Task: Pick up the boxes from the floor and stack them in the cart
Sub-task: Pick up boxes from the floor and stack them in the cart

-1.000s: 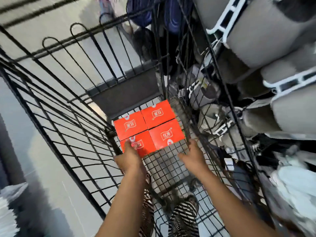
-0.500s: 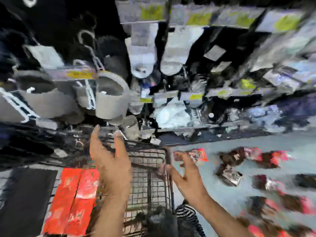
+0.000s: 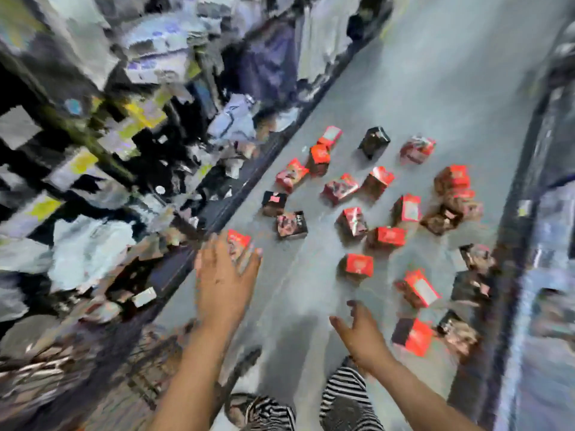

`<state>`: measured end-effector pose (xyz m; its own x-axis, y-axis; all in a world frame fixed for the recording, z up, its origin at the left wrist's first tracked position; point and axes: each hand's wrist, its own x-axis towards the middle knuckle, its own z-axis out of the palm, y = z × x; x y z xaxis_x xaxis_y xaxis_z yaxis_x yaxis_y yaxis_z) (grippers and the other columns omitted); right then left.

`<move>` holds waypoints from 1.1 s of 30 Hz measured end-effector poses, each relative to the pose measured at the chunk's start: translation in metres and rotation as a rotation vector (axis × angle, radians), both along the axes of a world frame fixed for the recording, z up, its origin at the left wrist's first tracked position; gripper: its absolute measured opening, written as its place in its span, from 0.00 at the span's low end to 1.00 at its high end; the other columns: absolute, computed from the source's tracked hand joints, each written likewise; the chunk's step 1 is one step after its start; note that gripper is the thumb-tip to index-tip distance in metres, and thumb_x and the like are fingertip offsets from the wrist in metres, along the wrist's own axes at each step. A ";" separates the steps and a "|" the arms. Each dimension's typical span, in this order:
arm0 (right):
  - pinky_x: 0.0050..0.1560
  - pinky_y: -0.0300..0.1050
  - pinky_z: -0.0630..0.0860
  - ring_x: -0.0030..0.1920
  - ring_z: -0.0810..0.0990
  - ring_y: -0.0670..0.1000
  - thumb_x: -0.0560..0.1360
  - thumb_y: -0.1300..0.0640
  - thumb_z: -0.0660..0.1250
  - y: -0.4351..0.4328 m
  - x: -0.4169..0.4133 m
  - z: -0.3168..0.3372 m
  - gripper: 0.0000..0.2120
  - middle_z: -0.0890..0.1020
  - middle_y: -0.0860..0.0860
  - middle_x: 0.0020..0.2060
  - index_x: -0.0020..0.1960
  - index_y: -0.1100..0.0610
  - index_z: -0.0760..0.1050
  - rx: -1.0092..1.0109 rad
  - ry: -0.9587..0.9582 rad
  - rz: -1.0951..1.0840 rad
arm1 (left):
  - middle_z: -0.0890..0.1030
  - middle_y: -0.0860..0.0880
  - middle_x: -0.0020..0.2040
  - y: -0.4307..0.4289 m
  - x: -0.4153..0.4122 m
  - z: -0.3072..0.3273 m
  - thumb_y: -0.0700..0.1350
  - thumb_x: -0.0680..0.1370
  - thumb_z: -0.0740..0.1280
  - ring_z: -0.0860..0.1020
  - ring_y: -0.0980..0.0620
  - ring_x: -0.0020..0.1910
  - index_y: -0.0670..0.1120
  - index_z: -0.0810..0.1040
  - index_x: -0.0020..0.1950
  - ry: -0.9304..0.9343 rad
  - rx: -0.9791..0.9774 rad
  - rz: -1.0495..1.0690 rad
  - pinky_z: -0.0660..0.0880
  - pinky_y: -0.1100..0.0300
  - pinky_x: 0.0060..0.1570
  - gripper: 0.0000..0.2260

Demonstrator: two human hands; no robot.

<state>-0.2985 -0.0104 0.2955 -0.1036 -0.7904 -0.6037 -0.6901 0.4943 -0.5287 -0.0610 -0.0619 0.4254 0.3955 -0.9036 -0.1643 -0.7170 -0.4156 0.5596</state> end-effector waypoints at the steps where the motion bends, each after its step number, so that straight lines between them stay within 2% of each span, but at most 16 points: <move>1: 0.63 0.48 0.70 0.63 0.74 0.59 0.74 0.48 0.69 0.002 -0.027 -0.008 0.27 0.77 0.61 0.61 0.67 0.62 0.68 0.020 0.019 -0.022 | 0.68 0.39 0.71 -0.007 -0.023 -0.011 0.54 0.76 0.68 0.64 0.40 0.72 0.42 0.67 0.72 -0.026 0.028 -0.070 0.58 0.47 0.72 0.29; 3: 0.62 0.47 0.69 0.63 0.74 0.59 0.73 0.48 0.69 0.011 -0.079 -0.023 0.28 0.77 0.61 0.61 0.67 0.63 0.68 0.099 0.051 -0.063 | 0.71 0.39 0.69 -0.018 -0.070 -0.037 0.58 0.75 0.67 0.66 0.40 0.70 0.41 0.69 0.68 -0.081 0.096 -0.192 0.60 0.44 0.70 0.29; 5: 0.62 0.48 0.71 0.63 0.75 0.58 0.71 0.44 0.68 0.024 -0.127 -0.041 0.31 0.77 0.59 0.62 0.67 0.59 0.67 0.161 0.046 -0.111 | 0.70 0.39 0.70 -0.026 -0.116 -0.067 0.65 0.72 0.61 0.64 0.40 0.72 0.40 0.67 0.71 -0.105 0.144 -0.303 0.59 0.46 0.72 0.36; 7: 0.61 0.49 0.71 0.63 0.75 0.59 0.70 0.42 0.67 0.038 -0.169 -0.061 0.31 0.77 0.58 0.62 0.67 0.58 0.67 0.214 0.067 -0.143 | 0.67 0.39 0.72 -0.032 -0.158 -0.099 0.68 0.70 0.55 0.62 0.40 0.73 0.40 0.64 0.74 -0.125 0.194 -0.422 0.58 0.47 0.72 0.41; 11: 0.61 0.50 0.69 0.63 0.73 0.61 0.74 0.45 0.68 0.064 -0.233 -0.110 0.29 0.77 0.60 0.60 0.68 0.59 0.66 0.314 0.143 -0.234 | 0.61 0.41 0.76 -0.037 -0.225 -0.164 0.60 0.75 0.65 0.58 0.42 0.75 0.44 0.57 0.77 -0.174 0.317 -0.607 0.55 0.49 0.72 0.37; 17: 0.62 0.50 0.71 0.64 0.73 0.62 0.70 0.44 0.72 0.100 -0.277 -0.228 0.36 0.77 0.62 0.62 0.69 0.62 0.64 0.420 0.126 -0.515 | 0.59 0.37 0.76 -0.040 -0.288 -0.293 0.58 0.72 0.70 0.57 0.39 0.75 0.44 0.58 0.77 -0.295 0.355 -0.831 0.54 0.49 0.73 0.39; 24: 0.62 0.52 0.70 0.65 0.71 0.65 0.62 0.43 0.79 0.125 -0.273 -0.390 0.49 0.75 0.64 0.63 0.72 0.64 0.59 0.483 0.122 -0.808 | 0.60 0.33 0.74 -0.079 -0.313 -0.462 0.55 0.69 0.75 0.59 0.35 0.74 0.41 0.58 0.76 -0.326 0.308 -0.791 0.56 0.46 0.72 0.44; 26: 0.64 0.53 0.68 0.67 0.68 0.66 0.61 0.43 0.80 0.121 -0.272 -0.438 0.52 0.73 0.63 0.65 0.73 0.63 0.57 0.426 0.105 -0.874 | 0.60 0.32 0.73 -0.097 -0.318 -0.505 0.54 0.68 0.76 0.59 0.34 0.73 0.41 0.58 0.76 -0.365 0.233 -0.833 0.57 0.43 0.72 0.44; 28: 0.63 0.54 0.67 0.66 0.69 0.65 0.58 0.44 0.81 0.112 -0.271 -0.483 0.52 0.73 0.62 0.65 0.72 0.62 0.59 0.290 0.114 -0.938 | 0.58 0.33 0.74 -0.114 -0.323 -0.544 0.55 0.67 0.77 0.57 0.34 0.74 0.42 0.56 0.77 -0.413 0.182 -0.885 0.56 0.42 0.72 0.46; 31: 0.54 0.47 0.72 0.58 0.77 0.61 0.54 0.48 0.84 0.098 -0.276 -0.542 0.45 0.79 0.59 0.56 0.64 0.61 0.68 -0.010 0.101 -1.118 | 0.54 0.33 0.76 -0.137 -0.329 -0.593 0.57 0.65 0.77 0.53 0.34 0.75 0.43 0.52 0.78 -0.475 0.149 -0.930 0.53 0.43 0.73 0.51; 33: 0.50 0.48 0.76 0.52 0.81 0.56 0.55 0.48 0.84 0.095 -0.283 -0.579 0.39 0.82 0.55 0.52 0.60 0.56 0.71 -0.216 0.022 -1.217 | 0.59 0.33 0.74 -0.148 -0.335 -0.618 0.57 0.63 0.78 0.57 0.33 0.73 0.42 0.54 0.77 -0.459 0.132 -0.886 0.56 0.42 0.72 0.51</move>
<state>-0.5815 0.0842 -0.2833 -0.8493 -0.2559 -0.4618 0.1475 0.7247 -0.6730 -0.3964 -0.2101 -0.1929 -0.3598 -0.8885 -0.2847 -0.9326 0.3329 0.1395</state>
